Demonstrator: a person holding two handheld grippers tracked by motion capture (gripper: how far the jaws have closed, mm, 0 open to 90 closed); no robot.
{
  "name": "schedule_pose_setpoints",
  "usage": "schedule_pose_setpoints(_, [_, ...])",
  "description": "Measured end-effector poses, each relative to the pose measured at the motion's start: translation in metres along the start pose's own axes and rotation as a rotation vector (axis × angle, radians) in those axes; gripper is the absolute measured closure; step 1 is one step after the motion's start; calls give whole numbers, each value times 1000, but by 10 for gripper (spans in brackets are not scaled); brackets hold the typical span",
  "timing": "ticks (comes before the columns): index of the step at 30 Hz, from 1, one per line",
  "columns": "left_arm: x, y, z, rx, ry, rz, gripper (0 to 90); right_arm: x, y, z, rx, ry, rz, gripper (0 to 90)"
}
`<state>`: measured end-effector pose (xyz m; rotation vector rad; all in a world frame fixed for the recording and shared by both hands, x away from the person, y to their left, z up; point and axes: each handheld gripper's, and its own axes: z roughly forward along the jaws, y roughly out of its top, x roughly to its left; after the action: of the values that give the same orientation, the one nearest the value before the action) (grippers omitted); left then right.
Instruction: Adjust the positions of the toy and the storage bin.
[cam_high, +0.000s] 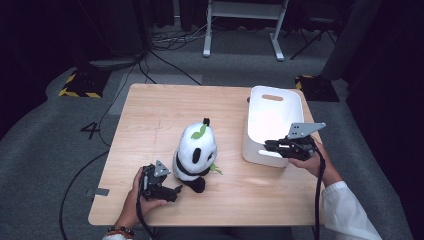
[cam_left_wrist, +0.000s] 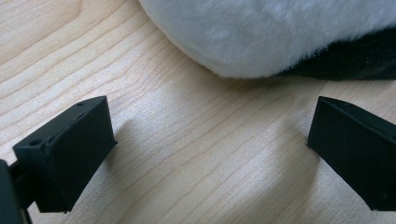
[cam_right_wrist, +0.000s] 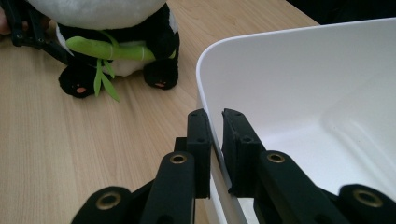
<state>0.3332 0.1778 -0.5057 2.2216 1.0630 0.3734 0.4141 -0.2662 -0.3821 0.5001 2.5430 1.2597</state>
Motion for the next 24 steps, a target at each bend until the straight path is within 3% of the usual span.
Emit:
schedule_pose_setpoints(9, [0, 0, 0, -1, 0, 1, 6, 17, 3, 4, -14, 35, -64, 820])
schedule_pose_setpoints(18, [0, 0, 0, -2, -2, -2, 6, 41, 10, 9, -18, 115, -141, 822])
schedule_pose_setpoints(24, [0, 0, 0, -1, 2, -1, 7, 49, 10, 8, -15, 131, -167, 823])
